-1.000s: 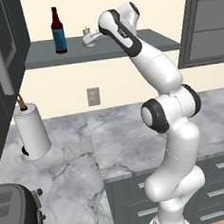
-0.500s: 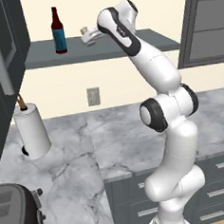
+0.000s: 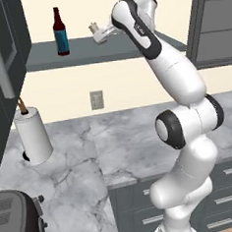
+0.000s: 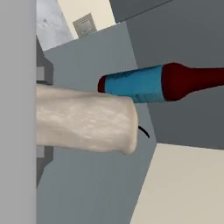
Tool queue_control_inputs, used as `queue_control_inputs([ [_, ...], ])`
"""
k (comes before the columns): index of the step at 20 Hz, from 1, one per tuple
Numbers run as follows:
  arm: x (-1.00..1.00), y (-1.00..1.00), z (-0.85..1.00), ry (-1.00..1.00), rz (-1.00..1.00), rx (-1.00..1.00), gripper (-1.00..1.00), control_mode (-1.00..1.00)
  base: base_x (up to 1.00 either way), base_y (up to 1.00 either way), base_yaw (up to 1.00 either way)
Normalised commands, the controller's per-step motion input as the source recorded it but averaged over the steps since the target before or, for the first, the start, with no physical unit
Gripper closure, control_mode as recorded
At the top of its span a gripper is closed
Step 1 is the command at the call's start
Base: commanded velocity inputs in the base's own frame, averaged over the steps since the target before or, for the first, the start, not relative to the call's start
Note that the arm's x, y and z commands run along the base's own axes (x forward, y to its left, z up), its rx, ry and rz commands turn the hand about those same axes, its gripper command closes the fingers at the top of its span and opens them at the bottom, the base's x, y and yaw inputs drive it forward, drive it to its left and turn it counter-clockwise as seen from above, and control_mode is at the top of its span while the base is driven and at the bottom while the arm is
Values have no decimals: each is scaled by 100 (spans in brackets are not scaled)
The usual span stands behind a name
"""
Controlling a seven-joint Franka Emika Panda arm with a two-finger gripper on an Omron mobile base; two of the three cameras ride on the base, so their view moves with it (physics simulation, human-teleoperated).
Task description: Get the candle and the beer from the cabinet and move them to the dining counter.
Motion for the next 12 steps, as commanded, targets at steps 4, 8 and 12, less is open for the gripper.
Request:
queue_control_inputs([
  [4,-94,-16,-1,-22,-2,1,100,-100,0,0,0],
  [8,-94,-15,-1,-18,-6,4,100,-100,0,0,0],
  [12,-91,-13,0,-1,-14,8,100,-100,0,0,0],
])
